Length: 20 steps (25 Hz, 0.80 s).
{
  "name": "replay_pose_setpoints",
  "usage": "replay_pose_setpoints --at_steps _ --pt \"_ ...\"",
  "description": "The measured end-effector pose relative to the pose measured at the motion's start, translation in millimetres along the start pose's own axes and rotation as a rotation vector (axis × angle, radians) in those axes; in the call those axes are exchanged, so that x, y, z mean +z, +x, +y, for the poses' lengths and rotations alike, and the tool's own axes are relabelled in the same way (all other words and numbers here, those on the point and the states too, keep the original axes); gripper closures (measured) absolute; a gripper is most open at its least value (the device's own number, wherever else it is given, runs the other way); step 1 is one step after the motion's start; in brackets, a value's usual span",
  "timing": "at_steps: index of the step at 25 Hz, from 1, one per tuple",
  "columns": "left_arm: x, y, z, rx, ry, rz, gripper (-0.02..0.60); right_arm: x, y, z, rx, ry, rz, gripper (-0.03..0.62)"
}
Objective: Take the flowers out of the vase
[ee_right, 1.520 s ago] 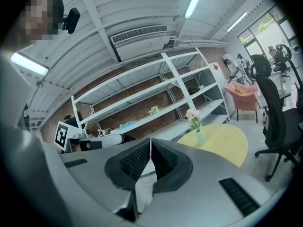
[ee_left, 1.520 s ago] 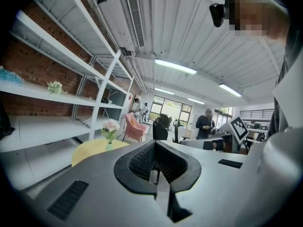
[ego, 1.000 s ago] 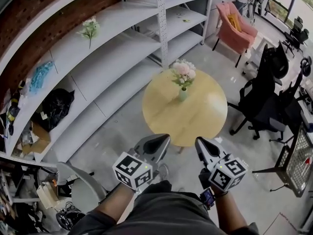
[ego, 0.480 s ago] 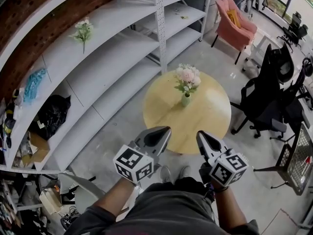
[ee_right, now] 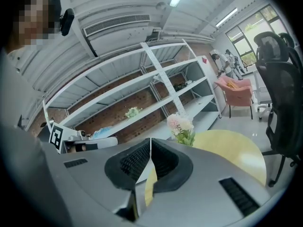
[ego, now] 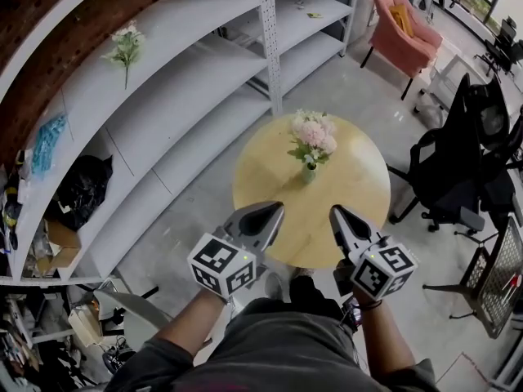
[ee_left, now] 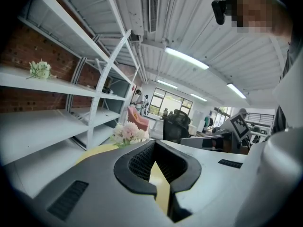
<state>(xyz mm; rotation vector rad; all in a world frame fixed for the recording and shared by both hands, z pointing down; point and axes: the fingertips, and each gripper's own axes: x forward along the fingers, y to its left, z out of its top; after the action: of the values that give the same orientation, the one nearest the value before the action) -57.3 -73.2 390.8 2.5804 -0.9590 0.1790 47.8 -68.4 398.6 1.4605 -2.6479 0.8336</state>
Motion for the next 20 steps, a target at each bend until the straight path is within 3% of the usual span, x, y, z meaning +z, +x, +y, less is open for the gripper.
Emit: replay_pose_setpoints --at_steps 9,14,20 --pt "-10.1 52.5 52.5 0.156 -0.063 -0.005 0.574 2.2 43.3 -74.1 0.032 0.063 0.056 0.577" --pt "-28.1 84.0 94.3 0.236 -0.085 0.018 0.569 -9.1 75.6 -121.1 -0.03 0.125 0.062 0.577" --pt "-48.0 116.5 138.4 0.263 -0.148 0.041 0.524 -18.7 107.9 -162.6 -0.102 0.251 0.018 0.577"
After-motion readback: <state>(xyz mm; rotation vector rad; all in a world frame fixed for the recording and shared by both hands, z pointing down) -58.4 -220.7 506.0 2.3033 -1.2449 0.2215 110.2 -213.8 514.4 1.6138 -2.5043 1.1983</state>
